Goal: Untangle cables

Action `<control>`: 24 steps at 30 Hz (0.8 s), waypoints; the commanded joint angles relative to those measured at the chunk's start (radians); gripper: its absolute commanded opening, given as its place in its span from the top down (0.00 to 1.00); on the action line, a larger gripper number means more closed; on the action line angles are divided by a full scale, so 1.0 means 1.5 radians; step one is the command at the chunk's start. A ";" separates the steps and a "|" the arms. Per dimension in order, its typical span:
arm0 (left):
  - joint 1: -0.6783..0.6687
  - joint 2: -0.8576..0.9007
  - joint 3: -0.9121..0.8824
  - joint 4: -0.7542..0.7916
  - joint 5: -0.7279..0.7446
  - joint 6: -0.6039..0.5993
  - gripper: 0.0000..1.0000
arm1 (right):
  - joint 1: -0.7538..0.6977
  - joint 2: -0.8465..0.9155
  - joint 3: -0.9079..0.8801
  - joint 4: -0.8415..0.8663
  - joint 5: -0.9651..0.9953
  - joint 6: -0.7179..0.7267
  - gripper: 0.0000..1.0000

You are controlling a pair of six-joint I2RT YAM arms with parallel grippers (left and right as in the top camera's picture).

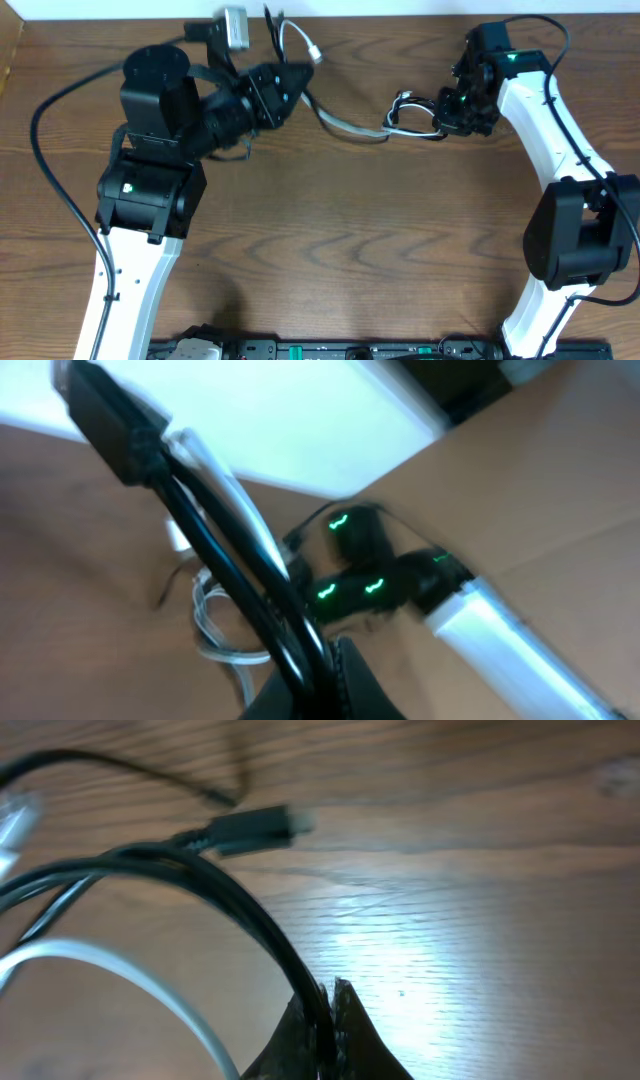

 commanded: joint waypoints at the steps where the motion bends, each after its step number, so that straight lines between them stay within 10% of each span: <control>1: 0.003 0.019 0.005 -0.127 -0.030 0.110 0.93 | -0.027 -0.053 0.002 0.011 -0.130 -0.074 0.99; 8: 0.003 0.055 0.004 -0.349 -0.170 0.156 0.92 | -0.038 -0.153 0.002 0.038 -0.174 -0.072 0.99; 16: 0.002 0.057 0.004 -0.355 -0.178 0.185 0.35 | -0.034 -0.247 0.002 0.061 -0.186 -0.015 0.99; 24: -0.003 0.099 0.004 -0.291 -0.045 0.201 0.31 | -0.003 -0.246 0.002 0.063 -0.183 -0.002 0.99</control>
